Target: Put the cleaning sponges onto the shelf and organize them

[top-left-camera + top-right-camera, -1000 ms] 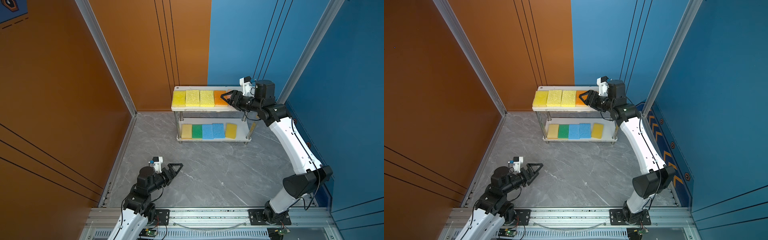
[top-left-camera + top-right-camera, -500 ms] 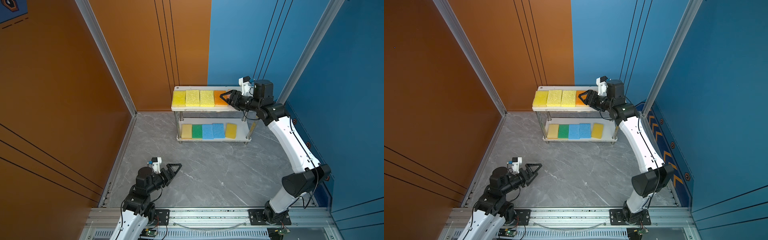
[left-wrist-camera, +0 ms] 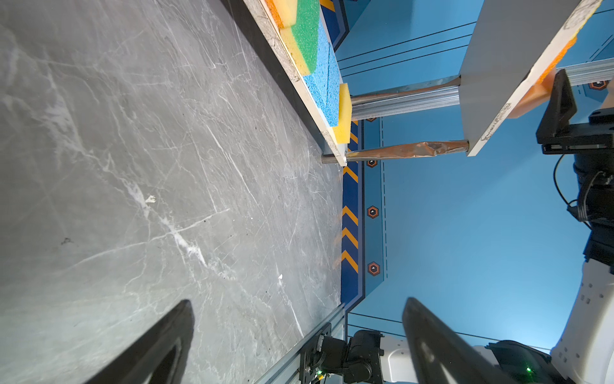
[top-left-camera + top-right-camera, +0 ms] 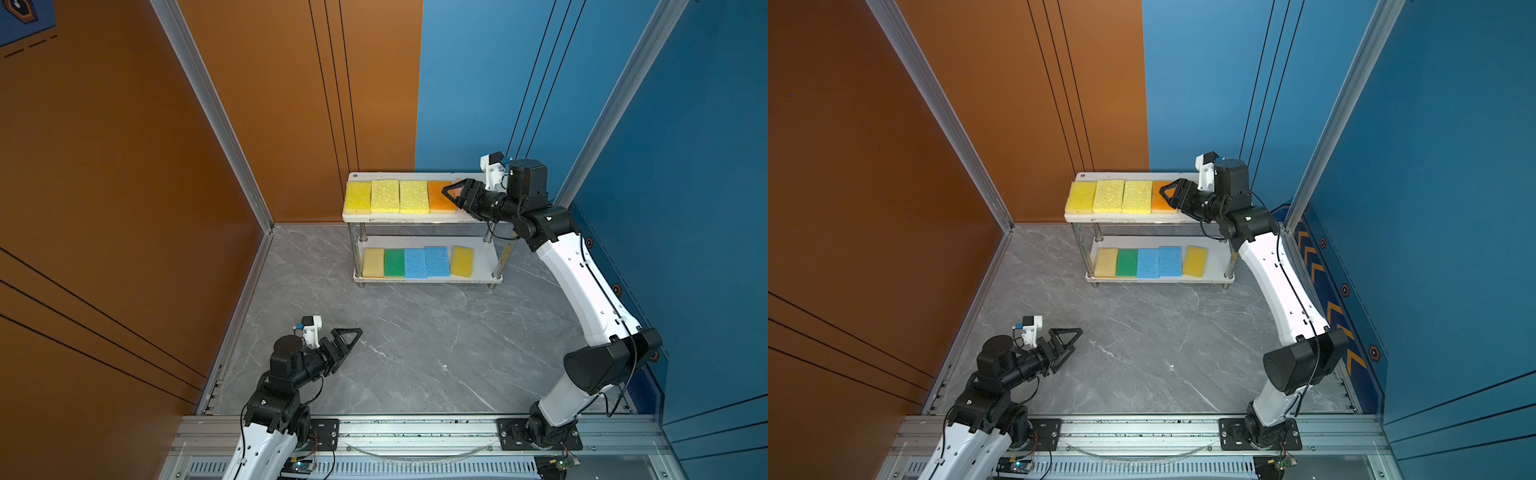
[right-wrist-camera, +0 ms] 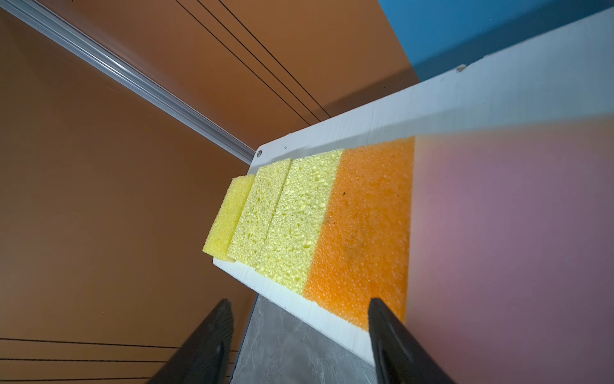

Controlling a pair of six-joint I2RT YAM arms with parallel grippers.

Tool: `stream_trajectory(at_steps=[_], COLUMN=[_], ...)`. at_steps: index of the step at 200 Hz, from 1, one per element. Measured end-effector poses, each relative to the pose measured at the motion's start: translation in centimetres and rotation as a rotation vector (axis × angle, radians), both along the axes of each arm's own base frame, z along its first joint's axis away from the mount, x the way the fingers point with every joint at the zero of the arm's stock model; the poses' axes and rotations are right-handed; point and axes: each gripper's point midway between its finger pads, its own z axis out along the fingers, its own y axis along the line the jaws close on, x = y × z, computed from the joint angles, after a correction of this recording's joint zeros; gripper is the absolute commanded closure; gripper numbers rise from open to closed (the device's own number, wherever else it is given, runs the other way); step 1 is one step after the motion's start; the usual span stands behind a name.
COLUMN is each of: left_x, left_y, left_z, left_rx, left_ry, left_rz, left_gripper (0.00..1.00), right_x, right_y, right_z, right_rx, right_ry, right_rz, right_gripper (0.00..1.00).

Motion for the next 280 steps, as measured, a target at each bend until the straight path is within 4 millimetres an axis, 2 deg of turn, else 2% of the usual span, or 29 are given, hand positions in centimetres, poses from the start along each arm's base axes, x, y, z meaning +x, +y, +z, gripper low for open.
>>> stream_trajectory(at_steps=[104,128,155,168,184,209,227,251,266,280], left_x=[0.0,-0.1,0.0,-0.1,-0.1,-0.1,-0.1,-0.1,-0.1,0.0], left_y=[0.1,0.1,0.1,0.1,0.1,0.1,0.1,0.1,0.1,0.1], left_z=[0.1,0.2,-0.1,-0.1,-0.1,-0.1,-0.1,-0.1,-0.1,-0.2], left_rx=[-0.006,-0.008,-0.009,-0.009,-0.009,-0.009,-0.009,-0.009,-0.008,-0.008], left_ry=[-0.004,-0.004,0.001,0.003,0.002,0.002,0.002,0.003,0.004,0.008], left_rz=[0.002,-0.002,-0.001,-0.001,-0.001,-0.001,-0.001,-0.002,-0.002,-0.001], left_gripper=[0.02,0.02,0.02,0.02,0.02,0.02,0.02,0.02,0.02,0.02], right_x=[0.4,-0.2,-1.8,-2.4,-2.6,-1.8,-0.6,1.6,2.8,3.5], right_y=[-0.6,-0.2,-0.2,-1.1,-3.2,-6.2,-8.2,-10.7,-11.4,-11.3], right_z=[-0.2,0.5,2.4,3.6,4.9,5.3,4.4,2.3,0.7,-0.7], right_rx=[-0.037,-0.031,-0.021,-0.016,-0.01,-0.024,-0.042,-0.065,-0.073,-0.077], right_ry=[-0.008,-0.024,-0.061,-0.089,-0.119,-0.138,-0.119,-0.075,-0.04,-0.008], right_rz=[-0.042,-0.03,-0.02,-0.033,-0.076,-0.141,-0.186,-0.23,-0.232,-0.216], right_gripper=[0.31,0.3,0.29,0.29,0.29,0.29,0.29,0.29,0.31,0.33])
